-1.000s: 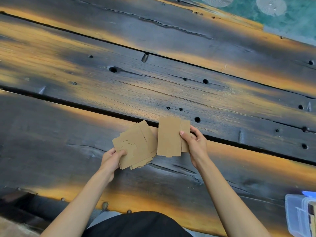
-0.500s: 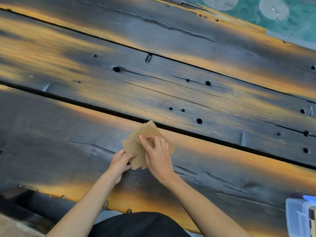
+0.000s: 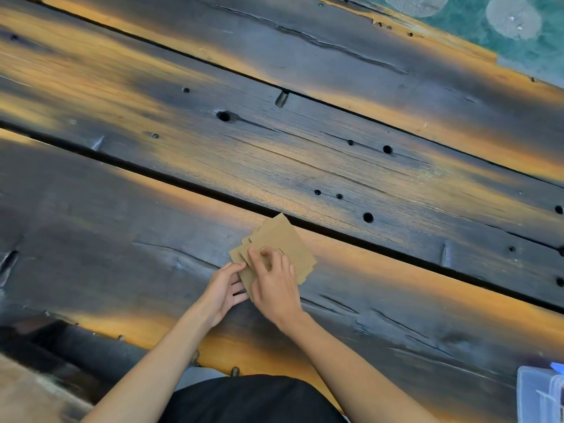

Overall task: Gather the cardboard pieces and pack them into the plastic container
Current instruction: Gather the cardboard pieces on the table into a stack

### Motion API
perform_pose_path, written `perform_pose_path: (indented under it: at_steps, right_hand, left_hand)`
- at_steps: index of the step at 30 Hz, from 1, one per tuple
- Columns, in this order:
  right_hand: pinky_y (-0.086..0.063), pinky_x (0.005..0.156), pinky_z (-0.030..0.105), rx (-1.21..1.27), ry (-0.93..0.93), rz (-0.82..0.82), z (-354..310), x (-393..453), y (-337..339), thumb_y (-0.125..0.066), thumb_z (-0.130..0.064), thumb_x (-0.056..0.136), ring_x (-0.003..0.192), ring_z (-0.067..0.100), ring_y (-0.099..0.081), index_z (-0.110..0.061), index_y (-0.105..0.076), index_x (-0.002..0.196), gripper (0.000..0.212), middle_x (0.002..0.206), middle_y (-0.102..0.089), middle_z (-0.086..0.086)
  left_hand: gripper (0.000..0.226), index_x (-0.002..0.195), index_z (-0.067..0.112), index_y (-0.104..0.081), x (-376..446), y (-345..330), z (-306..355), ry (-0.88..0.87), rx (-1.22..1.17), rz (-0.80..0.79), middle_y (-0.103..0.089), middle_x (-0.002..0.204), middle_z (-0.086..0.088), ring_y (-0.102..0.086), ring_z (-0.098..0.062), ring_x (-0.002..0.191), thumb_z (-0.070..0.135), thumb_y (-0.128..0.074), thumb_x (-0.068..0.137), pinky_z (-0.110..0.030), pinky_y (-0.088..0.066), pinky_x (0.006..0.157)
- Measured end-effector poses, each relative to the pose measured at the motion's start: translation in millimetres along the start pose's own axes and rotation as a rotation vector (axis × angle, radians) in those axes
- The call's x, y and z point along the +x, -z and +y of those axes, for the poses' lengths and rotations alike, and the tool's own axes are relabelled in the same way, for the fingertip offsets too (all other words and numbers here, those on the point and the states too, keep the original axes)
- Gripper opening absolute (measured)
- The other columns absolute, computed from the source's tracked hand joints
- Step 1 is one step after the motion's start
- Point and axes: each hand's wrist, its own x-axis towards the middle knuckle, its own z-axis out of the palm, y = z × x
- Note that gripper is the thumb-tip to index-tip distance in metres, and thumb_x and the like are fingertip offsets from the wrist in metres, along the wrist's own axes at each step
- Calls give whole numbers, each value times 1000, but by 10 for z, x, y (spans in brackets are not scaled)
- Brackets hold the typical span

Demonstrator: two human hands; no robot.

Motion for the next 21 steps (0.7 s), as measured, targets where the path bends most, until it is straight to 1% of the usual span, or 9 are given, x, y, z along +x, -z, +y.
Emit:
perform_pose_path:
  at_steps: [3,6,8,11,13,16,18,19,21]
  right_hand:
    - [-45,97,42,65,17,-24,57,17,-19,-52,-20,94,121,31,-46,-20,-40,154,62,139,-47,15]
    - [-48,99,44,128,15,-54,88,17,-23,-50,-25,96,125,30,-44,-16,-43,153,58,143,-44,14]
    - [-49,100,43,164,3,-78,100,12,-21,-49,-24,95,128,28,-42,-15,-44,152,58,146,-42,12]
    - [-50,101,39,255,-11,-124,133,37,34,-48,-22,94,133,23,-41,-15,-44,152,59,147,-43,5]
    - [-49,105,38,336,-39,-108,189,85,122,-48,-20,94,134,20,-46,-14,-49,149,55,144,-49,3]
    - [-44,106,34,365,-171,85,335,199,273,-49,-16,96,126,18,-50,-13,-55,142,47,133,-56,3]
    - [-37,105,27,380,-311,171,456,279,365,-49,-15,97,127,19,-47,-12,-50,145,48,135,-53,5]
    - [-36,106,28,400,-382,160,514,317,405,-49,-15,97,130,20,-45,-12,-46,148,51,137,-51,6]
    - [-37,112,35,440,-490,58,614,382,455,-50,-16,98,133,24,-45,-9,-41,152,55,140,-51,11]
  left_hand:
    - [36,135,13,-58,-2,8,-8,-12,9,-16,-70,129,-19,-63,-37,124,21,-56,100,-52,-54,102]
    - [31,131,16,-63,2,13,-14,-28,37,-30,-73,126,-12,-68,-32,119,15,-58,100,-51,-55,101]
    - [31,129,16,-64,5,15,-16,-33,56,-29,-75,123,-9,-70,-29,116,11,-60,99,-50,-55,101]
    - [28,124,14,-66,13,-17,-21,-50,69,31,-76,118,-11,-73,-27,109,9,-65,96,-44,-59,92]
    - [28,121,13,-68,25,-68,-31,-71,94,104,-78,113,-11,-75,-25,104,11,-71,93,-39,-62,84]
    - [32,121,13,-67,63,-129,-51,-85,127,172,-78,111,-8,-75,-24,102,12,-75,90,-35,-63,80]
    - [33,122,14,-66,81,-142,-54,-81,143,187,-77,112,-6,-75,-23,102,12,-75,90,-33,-63,77]
    - [33,123,15,-66,86,-139,-51,-78,148,190,-77,112,-5,-75,-22,102,12,-74,91,-31,-63,75]
    - [32,123,16,-65,96,-132,-45,-74,157,188,-77,112,-4,-75,-20,100,12,-72,92,-29,-63,72]
